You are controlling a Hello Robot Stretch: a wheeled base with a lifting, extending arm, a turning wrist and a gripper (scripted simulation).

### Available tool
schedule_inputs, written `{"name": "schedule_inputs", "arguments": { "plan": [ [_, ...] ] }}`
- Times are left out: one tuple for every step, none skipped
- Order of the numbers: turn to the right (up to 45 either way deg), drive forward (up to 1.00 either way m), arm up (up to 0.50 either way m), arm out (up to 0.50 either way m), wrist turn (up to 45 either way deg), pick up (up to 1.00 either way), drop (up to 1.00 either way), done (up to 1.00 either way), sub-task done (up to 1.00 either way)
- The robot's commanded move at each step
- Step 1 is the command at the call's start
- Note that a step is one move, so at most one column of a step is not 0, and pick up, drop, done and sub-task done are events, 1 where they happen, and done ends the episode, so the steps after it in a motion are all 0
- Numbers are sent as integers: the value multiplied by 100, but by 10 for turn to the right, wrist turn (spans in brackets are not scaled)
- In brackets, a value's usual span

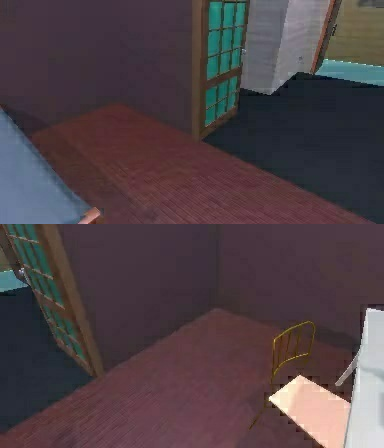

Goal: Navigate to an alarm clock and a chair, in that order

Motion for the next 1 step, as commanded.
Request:
{"name": "schedule_inputs", "arguments": {
  "plan": [
    [-450,0,0,0,0,0,0,0,0]
  ]
}}
